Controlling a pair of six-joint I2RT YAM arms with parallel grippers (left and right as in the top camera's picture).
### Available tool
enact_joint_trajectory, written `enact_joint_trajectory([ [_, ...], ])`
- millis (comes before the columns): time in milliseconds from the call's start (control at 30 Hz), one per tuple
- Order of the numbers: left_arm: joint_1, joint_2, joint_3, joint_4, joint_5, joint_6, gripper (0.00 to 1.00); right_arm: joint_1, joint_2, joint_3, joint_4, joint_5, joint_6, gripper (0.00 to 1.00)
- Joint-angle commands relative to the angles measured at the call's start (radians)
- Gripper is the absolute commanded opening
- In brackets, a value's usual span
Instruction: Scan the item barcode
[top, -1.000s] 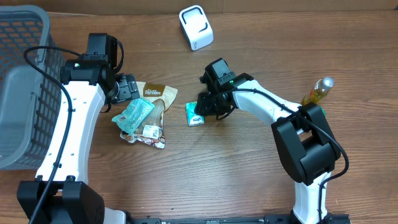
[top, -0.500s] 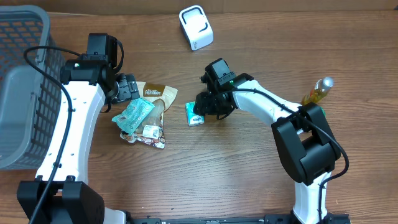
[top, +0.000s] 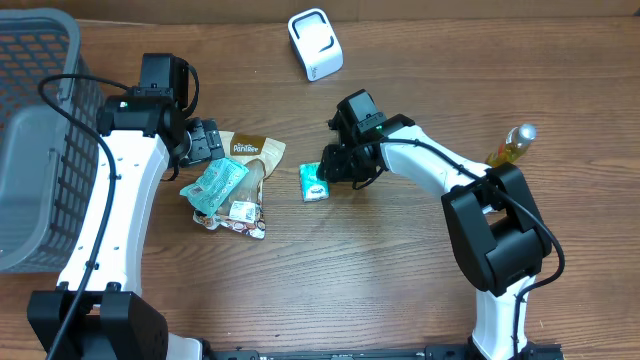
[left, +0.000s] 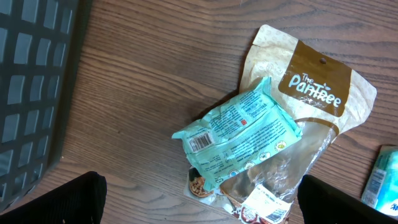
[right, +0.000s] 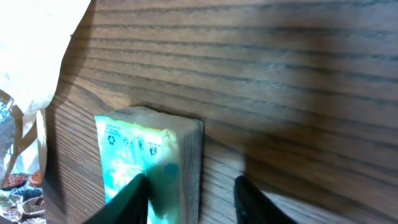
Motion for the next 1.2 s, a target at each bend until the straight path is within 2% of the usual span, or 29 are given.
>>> enact_joint_trajectory([
  [0,-0.003,0.003,0.009,0.000,-0.002,-0.010,1.00,-0.006,-0.042,0.002,0.003,-0.017,-0.005,0.36],
  [100,-0.003,0.003,0.009,0.000,-0.002,-0.010,0.99,-0.003,-0.042,0.002,0.003,-0.016,-0.012,0.31],
  [667,-0.003,0.003,0.009,0.000,-0.003,-0.010,1.00,0.027,-0.009,0.001,0.004,-0.016,-0.012,0.29],
  [767,-0.003,0.003,0.009,0.000,-0.002,-0.010,0.99,0.027,-0.009,0.001,0.004,-0.016,-0.012,0.24],
  [1067,-0.003,0.003,0.009,0.000,-0.002,-0.010,1.00,0.027,-0.008,-0.035,0.024,-0.005,-0.011,0.22],
  [1167,-0.003,0.003,0.009,0.000,-0.003,-0.010,1.00,0.027,-0.008,-0.070,0.065,-0.005,-0.011,0.17],
])
